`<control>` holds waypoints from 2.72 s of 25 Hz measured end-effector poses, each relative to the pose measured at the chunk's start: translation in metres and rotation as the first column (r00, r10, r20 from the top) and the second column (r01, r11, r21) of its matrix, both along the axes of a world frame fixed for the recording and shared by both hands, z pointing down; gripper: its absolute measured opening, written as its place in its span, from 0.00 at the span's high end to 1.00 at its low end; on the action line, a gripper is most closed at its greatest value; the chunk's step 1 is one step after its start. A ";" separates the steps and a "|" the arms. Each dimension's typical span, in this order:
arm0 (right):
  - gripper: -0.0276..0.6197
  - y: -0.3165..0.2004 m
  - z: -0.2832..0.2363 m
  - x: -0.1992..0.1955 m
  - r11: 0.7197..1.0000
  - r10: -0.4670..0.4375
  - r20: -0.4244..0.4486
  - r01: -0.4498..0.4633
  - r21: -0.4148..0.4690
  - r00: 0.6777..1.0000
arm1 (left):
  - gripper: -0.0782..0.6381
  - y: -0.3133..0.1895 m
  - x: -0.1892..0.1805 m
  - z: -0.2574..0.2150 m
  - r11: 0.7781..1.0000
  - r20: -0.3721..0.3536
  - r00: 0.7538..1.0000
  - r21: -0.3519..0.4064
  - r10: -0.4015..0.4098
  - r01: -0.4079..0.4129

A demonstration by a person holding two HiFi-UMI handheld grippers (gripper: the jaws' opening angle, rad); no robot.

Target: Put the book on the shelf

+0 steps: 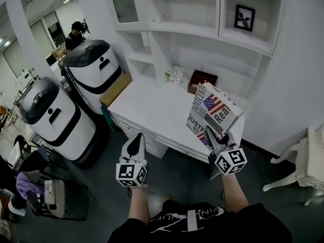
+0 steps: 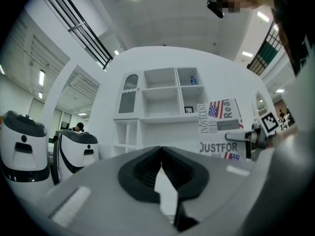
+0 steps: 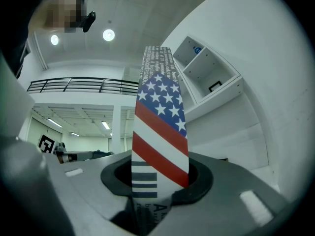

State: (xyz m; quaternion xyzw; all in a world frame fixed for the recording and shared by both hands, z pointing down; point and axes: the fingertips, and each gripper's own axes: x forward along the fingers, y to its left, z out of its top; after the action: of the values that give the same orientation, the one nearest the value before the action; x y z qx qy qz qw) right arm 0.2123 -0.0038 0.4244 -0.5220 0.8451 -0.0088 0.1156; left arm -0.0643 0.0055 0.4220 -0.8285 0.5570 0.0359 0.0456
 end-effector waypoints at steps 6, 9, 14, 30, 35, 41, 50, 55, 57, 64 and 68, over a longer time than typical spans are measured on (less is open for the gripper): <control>0.71 -0.046 0.002 -0.042 0.999 0.037 0.002 -0.036 -0.015 0.999 | 0.89 -0.050 -0.048 0.002 1.000 -0.003 1.000 -0.014 0.019 -0.019; 0.71 -0.066 0.002 -0.061 0.998 0.054 0.000 -0.054 -0.013 0.999 | 0.89 -0.075 -0.070 0.002 0.999 -0.013 0.999 -0.017 0.030 -0.030; 0.71 -0.100 -0.001 -0.081 0.995 0.097 0.008 -0.096 -0.009 0.995 | 0.89 -0.121 -0.093 0.006 0.997 -0.016 0.998 -0.034 0.067 -0.068; 0.71 -0.158 -0.031 -0.087 0.990 0.139 -0.031 -0.138 0.017 0.990 | 0.89 -0.192 -0.077 0.010 0.978 -0.050 0.978 -0.043 0.202 -0.204; 0.71 -0.216 -0.070 -0.091 0.988 0.145 -0.030 -0.143 0.061 0.989 | 0.89 -0.258 -0.070 -0.015 0.971 -0.005 0.971 -0.026 0.238 -0.238; 0.71 -0.271 -0.123 -0.090 0.981 0.128 -0.061 -0.117 0.156 0.990 | 0.89 -0.324 -0.053 -0.048 0.954 -0.022 0.954 0.025 0.300 -0.299; 0.71 -0.318 -0.202 -0.095 0.959 0.125 -0.153 -0.080 0.273 0.980 | 0.89 -0.401 -0.031 -0.065 0.943 -0.063 0.941 0.027 0.332 -0.331; 0.71 -0.326 -0.249 -0.100 0.938 0.088 -0.164 -0.026 0.345 0.982 | 0.89 -0.425 -0.019 -0.074 0.940 -0.069 0.937 0.030 0.341 -0.340; 0.71 -0.331 -0.267 -0.101 0.931 0.111 -0.191 -0.034 0.364 0.975 | 0.89 -0.432 -0.013 -0.078 0.936 -0.069 0.934 0.034 0.351 -0.350; 0.71 -0.365 -0.311 -0.094 0.894 0.307 -0.307 -0.162 0.418 0.901 | 0.89 -0.466 0.008 -0.087 0.906 -0.068 0.903 0.048 0.423 -0.421; 0.71 -0.386 -0.325 -0.083 0.853 0.460 -0.407 -0.266 0.448 0.789 | 0.89 -0.482 0.022 -0.096 0.869 -0.051 0.867 0.055 0.495 -0.492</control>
State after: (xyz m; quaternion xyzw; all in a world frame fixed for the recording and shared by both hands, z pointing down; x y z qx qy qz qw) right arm 0.1290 -0.3903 0.0992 -0.6301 0.7129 0.3077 -0.0121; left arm -0.0420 -0.4761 0.3262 -0.9407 0.3271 0.0837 0.0339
